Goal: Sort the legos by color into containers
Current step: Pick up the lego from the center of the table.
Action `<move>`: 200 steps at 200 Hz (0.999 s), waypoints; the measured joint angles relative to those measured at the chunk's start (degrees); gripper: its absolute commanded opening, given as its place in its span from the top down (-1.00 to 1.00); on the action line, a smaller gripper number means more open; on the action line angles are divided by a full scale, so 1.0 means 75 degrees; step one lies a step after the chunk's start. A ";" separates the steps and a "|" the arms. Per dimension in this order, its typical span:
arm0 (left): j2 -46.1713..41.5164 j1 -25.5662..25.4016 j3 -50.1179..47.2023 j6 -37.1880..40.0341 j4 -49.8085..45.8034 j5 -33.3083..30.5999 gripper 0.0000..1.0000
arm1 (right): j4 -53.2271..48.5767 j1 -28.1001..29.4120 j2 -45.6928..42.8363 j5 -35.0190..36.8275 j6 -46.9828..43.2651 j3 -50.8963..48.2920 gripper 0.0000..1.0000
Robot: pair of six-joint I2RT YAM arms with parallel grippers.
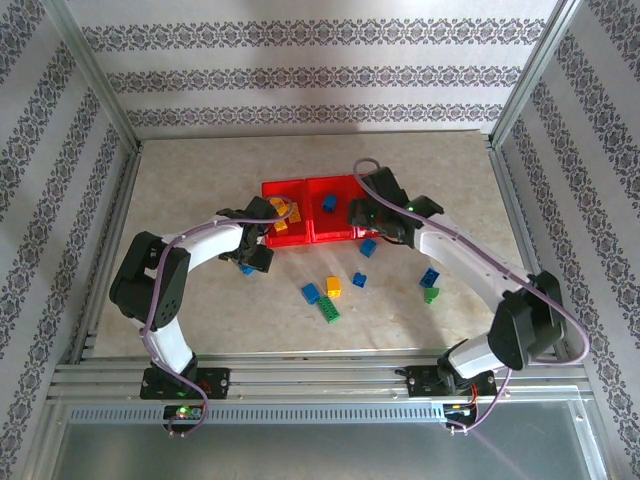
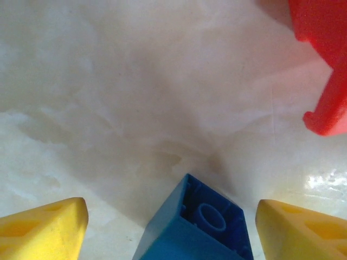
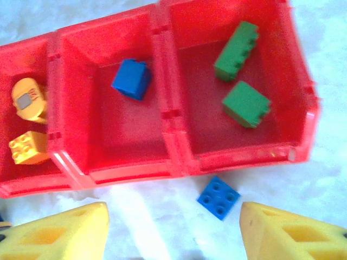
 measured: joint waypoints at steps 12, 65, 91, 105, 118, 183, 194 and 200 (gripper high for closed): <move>0.0032 0.0061 0.0017 0.0035 0.0003 -0.0006 -0.40 | -0.0023 -0.0178 -0.0329 0.0064 0.0079 -0.0309 -0.38; 0.0090 0.0356 0.0017 0.0047 0.0003 0.0032 -0.06 | -0.0163 -0.0560 -0.1346 0.0245 0.0256 -0.1000 -0.46; 0.0087 0.0356 -0.0012 -0.0064 0.0009 0.0195 0.21 | -0.0157 -0.0653 -0.1597 0.0286 0.0268 -0.1096 -0.53; 0.0055 0.0356 -0.0102 -0.0143 0.0012 0.0297 0.33 | -0.0163 -0.0746 -0.1658 0.0289 0.0280 -0.1154 -0.56; -0.0047 0.0358 -0.0198 -0.0251 0.0020 0.0385 0.42 | -0.0163 -0.0848 -0.1690 0.0289 0.0280 -0.1207 -0.58; -0.0898 0.0356 -0.0548 -0.0874 0.0026 0.1020 0.61 | -0.0146 -0.1262 -0.2005 0.0195 0.0251 -0.1492 -0.69; -0.1230 0.0344 -0.0548 -0.1043 0.0076 0.1177 0.63 | -0.0152 -0.1300 -0.2066 0.0189 0.0251 -0.1550 -0.71; -0.1399 0.0338 -0.0548 -0.1137 0.0122 0.1250 0.63 | -0.0149 -0.1326 -0.2101 0.0169 0.0248 -0.1582 -0.72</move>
